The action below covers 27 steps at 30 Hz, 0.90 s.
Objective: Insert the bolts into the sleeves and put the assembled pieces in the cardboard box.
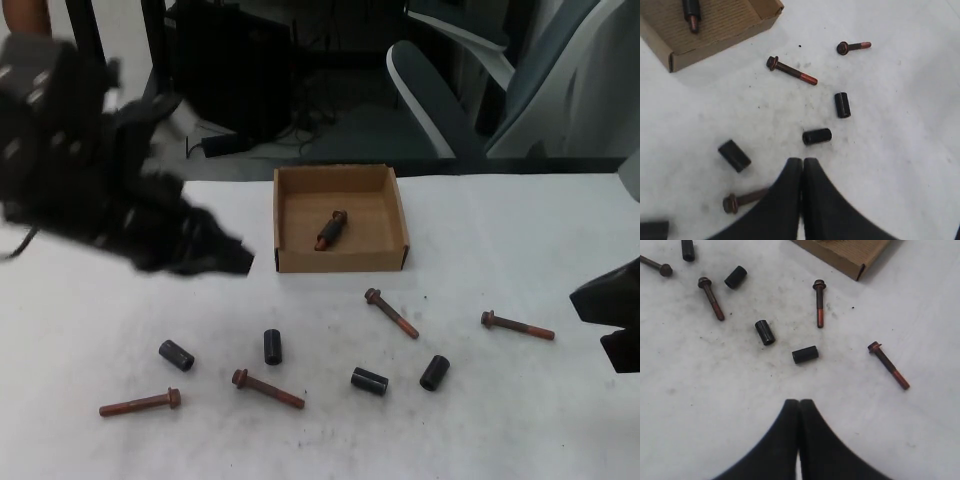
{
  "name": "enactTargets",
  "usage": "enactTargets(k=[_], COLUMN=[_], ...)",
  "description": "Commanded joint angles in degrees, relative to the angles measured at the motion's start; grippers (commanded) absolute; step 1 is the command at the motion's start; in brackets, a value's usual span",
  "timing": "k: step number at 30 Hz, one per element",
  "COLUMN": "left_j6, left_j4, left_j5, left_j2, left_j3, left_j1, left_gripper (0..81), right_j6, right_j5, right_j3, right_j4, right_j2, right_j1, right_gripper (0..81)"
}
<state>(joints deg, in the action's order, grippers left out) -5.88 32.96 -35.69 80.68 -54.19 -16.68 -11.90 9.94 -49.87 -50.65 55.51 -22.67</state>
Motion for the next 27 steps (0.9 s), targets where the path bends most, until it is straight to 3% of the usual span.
enactTargets(k=[1, 8, 17, 22, 24, 27], left_j6=[1.74, 5.87, 6.53, 7.23, 7.22, 7.22], left_j4=[-2.38, -2.38, -2.38, -2.38, -2.77, -4.16], left_j5=[0.59, 1.94, 2.16, 2.16, 1.58, -0.16], left_j2=[-7.01, -21.79, -31.44, -31.61, -31.61, -31.61], left_j3=[5.78, 16.68, 18.64, 18.64, 18.64, 18.64], left_j1=[0.12, 0.12, 0.12, 0.12, 0.12, 0.12], left_gripper=[0.8, 0.8, 0.8, 0.8, 0.8, 0.8], right_j6=[-0.56, -0.56, -0.84, -11.05, -13.95, -15.68], right_j5=[-0.28, -0.27, -3.01, -9.5, -9.94, -11.96], right_j3=[-0.27, 1.51, 5.4, 5.38, 5.38, 4.93], right_j4=[-0.09, -0.09, 0.5, 2.35, 3.83, 5.87], right_j2=[-0.69, -0.69, -0.69, 1.64, 3.61, 7.35], right_j1=[0.36, 0.36, 0.36, 0.36, 0.36, 0.36], right_gripper=[0.0, 0.0, 0.0, 0.2, 5.3, 22.1])
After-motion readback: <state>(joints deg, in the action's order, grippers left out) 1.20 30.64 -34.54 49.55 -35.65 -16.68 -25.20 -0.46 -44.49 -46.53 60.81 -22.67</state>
